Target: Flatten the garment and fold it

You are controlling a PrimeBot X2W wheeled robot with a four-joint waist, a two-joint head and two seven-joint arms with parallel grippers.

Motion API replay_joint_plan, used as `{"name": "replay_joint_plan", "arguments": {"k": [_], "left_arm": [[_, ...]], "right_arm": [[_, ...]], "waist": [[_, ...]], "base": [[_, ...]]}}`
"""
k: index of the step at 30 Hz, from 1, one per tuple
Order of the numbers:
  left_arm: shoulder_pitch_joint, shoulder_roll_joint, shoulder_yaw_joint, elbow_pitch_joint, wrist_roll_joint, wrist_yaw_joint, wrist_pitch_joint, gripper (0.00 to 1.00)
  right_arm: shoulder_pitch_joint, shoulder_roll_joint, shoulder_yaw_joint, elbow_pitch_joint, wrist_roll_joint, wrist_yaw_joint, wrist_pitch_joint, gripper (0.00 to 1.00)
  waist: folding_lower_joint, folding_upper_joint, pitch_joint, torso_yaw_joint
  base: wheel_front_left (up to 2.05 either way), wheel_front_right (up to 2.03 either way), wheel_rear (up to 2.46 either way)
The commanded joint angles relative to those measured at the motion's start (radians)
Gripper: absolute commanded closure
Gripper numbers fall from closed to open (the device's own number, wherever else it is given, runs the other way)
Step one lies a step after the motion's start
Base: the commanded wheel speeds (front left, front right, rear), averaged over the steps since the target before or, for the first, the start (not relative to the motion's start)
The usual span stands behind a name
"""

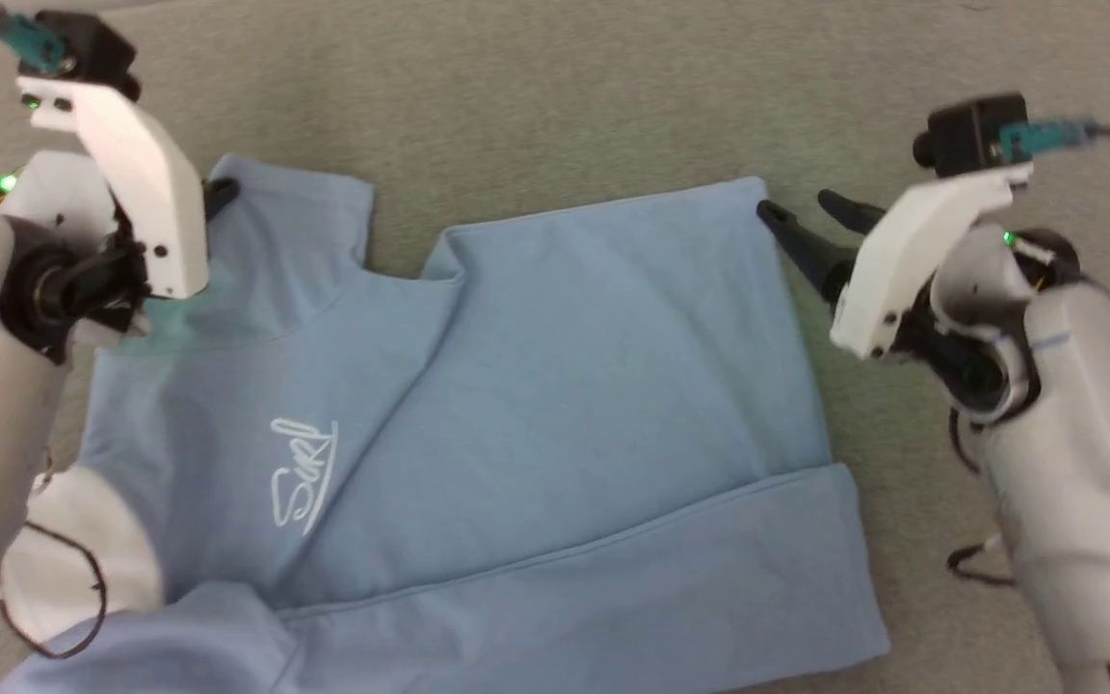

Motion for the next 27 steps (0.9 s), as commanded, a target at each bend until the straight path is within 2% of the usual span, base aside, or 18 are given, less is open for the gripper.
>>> {"name": "replay_joint_plan", "arguments": {"k": [1, 7, 8, 9, 10, 11, 15, 21, 27], "left_arm": [[-0.012, -0.011, 0.001, -0.016, 0.006, -0.012, -0.02, 1.0], [-0.031, -0.025, -0.002, -0.057, 0.011, -0.032, -0.077, 1.0], [-0.031, -0.027, -0.004, -0.059, 0.012, -0.033, -0.083, 1.0], [-0.03, -0.028, -0.005, -0.059, 0.012, -0.035, -0.088, 1.0], [-0.029, -0.03, -0.006, -0.058, 0.012, -0.036, -0.092, 1.0], [-0.028, -0.031, -0.007, -0.057, 0.011, -0.037, -0.097, 1.0], [-0.016, -0.032, -0.009, -0.047, 0.01, -0.042, -0.123, 1.0], [-0.011, -0.03, 0.021, -0.038, 0.013, -0.044, -0.218, 1.0], [0.048, -0.007, 0.054, -0.083, 0.016, -0.037, -0.315, 1.0]], "right_arm": [[-0.044, -0.01, 0.006, 0.047, 0.004, -0.001, 0.023, 0.0], [-0.177, -0.009, 0.033, 0.26, -0.002, -0.001, 0.125, 0.0], [-0.188, -0.008, 0.041, 0.294, 0.0, -0.001, 0.156, 0.21], [-0.196, -0.007, 0.05, 0.324, 0.002, -0.001, 0.186, 0.61], [-0.202, -0.007, 0.062, 0.346, 0.001, -0.001, 0.214, 0.94], [-0.207, -0.006, 0.071, 0.364, 0.005, -0.001, 0.238, 1.0], [-0.223, -0.019, 0.096, 0.374, 0.01, -0.001, 0.237, 1.0], [-0.248, -0.058, 0.071, 0.311, -0.001, -0.001, 0.045, 1.0], [-0.19, -0.1, 0.052, 0.23, 0.007, -0.001, -0.044, 1.0]], "waist": [[-0.0001, 0.0, 0.012, 0.053], [-0.0001, 0.0, 0.039, 0.097], [-0.0001, 0.0, 0.041, 0.103], [-0.0001, 0.0, 0.041, 0.108], [-0.0001, 0.0, 0.04, 0.112], [-0.0001, 0.0, 0.039, 0.115], [-0.0001, 0.0, 0.022, 0.122], [-0.0001, 0.0, -0.031, 0.125], [-0.0001, 0.0, -0.123, 0.139]], "base": [[0.0, 0.0, 0.0], [0.0, 0.0, 0.0], [0.0, 0.0, 0.0], [0.0, 0.0, 0.0], [0.0, 0.0, 0.0], [0.0, 0.0, 0.0], [0.0, 0.0, 0.0], [0.0, 0.0, 0.0], [0.0, 0.0, 0.0]]}}
